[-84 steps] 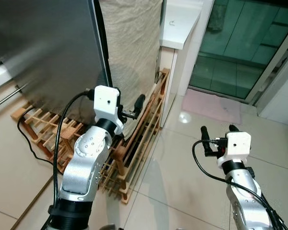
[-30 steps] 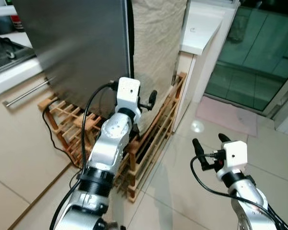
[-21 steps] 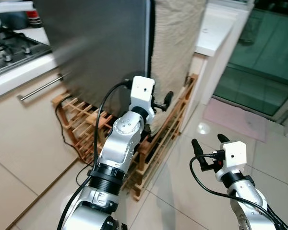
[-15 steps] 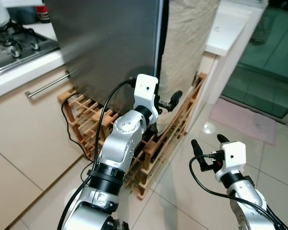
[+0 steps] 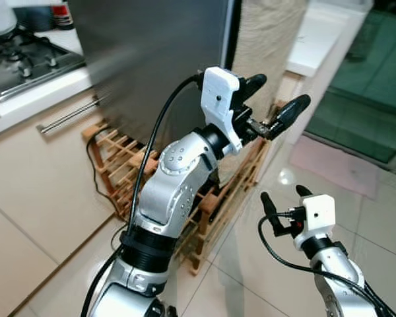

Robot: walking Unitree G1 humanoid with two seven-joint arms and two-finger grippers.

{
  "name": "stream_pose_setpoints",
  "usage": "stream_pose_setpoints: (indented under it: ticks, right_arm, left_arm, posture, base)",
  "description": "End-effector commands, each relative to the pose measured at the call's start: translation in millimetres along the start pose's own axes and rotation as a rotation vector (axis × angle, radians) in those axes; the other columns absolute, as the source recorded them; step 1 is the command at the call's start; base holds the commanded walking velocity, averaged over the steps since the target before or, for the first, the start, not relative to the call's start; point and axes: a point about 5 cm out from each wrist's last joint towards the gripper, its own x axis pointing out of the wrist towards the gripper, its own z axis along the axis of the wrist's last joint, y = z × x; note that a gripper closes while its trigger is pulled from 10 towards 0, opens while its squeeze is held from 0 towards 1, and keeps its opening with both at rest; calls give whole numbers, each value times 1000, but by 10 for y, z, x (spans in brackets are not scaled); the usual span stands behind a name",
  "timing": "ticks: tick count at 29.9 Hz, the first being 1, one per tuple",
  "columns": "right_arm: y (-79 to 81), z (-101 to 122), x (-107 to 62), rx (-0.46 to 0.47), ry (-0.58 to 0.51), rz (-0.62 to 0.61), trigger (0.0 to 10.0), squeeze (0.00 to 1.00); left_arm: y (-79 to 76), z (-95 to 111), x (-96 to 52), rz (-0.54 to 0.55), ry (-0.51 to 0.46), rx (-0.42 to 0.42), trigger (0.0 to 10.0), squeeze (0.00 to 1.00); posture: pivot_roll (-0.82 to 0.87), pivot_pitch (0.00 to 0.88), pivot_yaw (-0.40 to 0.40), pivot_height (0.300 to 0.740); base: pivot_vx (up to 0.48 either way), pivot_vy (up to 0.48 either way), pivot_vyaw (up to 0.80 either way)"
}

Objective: Restocking fridge

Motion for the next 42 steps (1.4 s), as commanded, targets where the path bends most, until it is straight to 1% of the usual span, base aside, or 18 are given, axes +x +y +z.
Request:
stream_pose_setpoints:
  ticks: [1,3,4,8,9,10,11,16,17,22,23,26,27,28,32,34,38,42]
  right_arm:
    - [-28,-3,-4,1,7,-14,10000,0]
    - [-27,-5,-4,1,8,-14,10000,0]
    - [-26,-11,-5,1,10,-14,10000,0]
    - [-55,-11,4,-7,4,-44,10000,0]
    - [-55,-11,4,-7,4,-44,10000,0]
    - [-65,-9,4,-7,1,-60,10000,0]
    - [-68,-9,3,-9,-2,-65,10000,0]
    - [-94,-8,-2,-14,-10,-95,10000,0]
    - [-111,-2,10,-19,-16,-112,10000,0]
    - [-125,5,32,-22,-22,-133,10000,0]
    - [-131,10,33,-25,-26,-142,10000,0]
    - [-133,12,33,-25,-28,-147,10000,0]
    - [-170,25,26,-24,-37,-187,10000,0]
    - [-188,30,23,-24,-41,-206,10000,0]
    - [-228,29,5,-13,-51,-271,10000,0]
    - [-240,33,-2,-7,-55,-290,10000,0]
    - [-233,96,22,6,-82,-316,10000,0]
    - [-182,177,7,12,-111,-335,10000,0]
  left_arm:
    - [5,41,15,0,-1,16,10000,0]
    - [48,20,-12,23,17,28,10000,0]
    - [174,-49,-77,110,62,62,10000,0]
    - [467,-197,-270,322,148,131,10000,0]
    - [467,-197,-270,322,148,131,10000,0]
    - [576,-265,-380,405,189,173,10000,0]
    - [628,-319,-449,452,214,184,10000,0]
    - [747,-447,-658,596,278,248,10000,0]
    - [783,-509,-726,644,304,273,10000,0]
    - [796,-639,-819,665,358,311,10000,0]
    - [798,-697,-877,684,375,297,10000,0]
    - [798,-721,-903,695,380,289,10000,0]
    - [767,-773,-964,695,381,265,10000,0]
    - [753,-785,-978,692,378,261,10000,0]
    - [732,-814,-995,689,366,261,10000,0]
    - [719,-829,-985,682,371,281,10000,0]
    - [616,-790,-917,595,333,289,10000,0]
    - [628,-734,-998,609,300,248,10000,0]
  posture:
    - [-33,3,-8,740]
    - [-33,3,-8,740]
    - [-26,0,-7,740]
    - [-21,0,-5,740]
    - [-21,0,-5,740]
    - [-20,0,-4,740]
    - [-17,0,-4,740]
    - [-12,0,-4,740]
    - [-10,0,-3,740]
    - [-10,0,-1,740]
    - [-11,0,0,740]
    - [-11,0,0,740]
    - [-10,0,0,740]
    - [-10,0,0,740]
    - [-7,0,-1,740]
    - [-8,0,0,740]
    - [-10,0,3,740]
    - [-11,0,7,740]
  base:
    - [0,0,0]
    - [0,0,0]
    - [0,0,0]
    - [0,0,0]
    - [0,0,0]
    - [0,0,0]
    - [0,0,0]
    - [0,0,0]
    - [0,0,0]
    - [0,0,0]
    - [0,0,0]
    - [0,0,0]
    - [0,0,0]
    - [0,0,0]
    - [0,0,0]
    - [0,0,0]
    - [0,0,0]
    - [0,0,0]
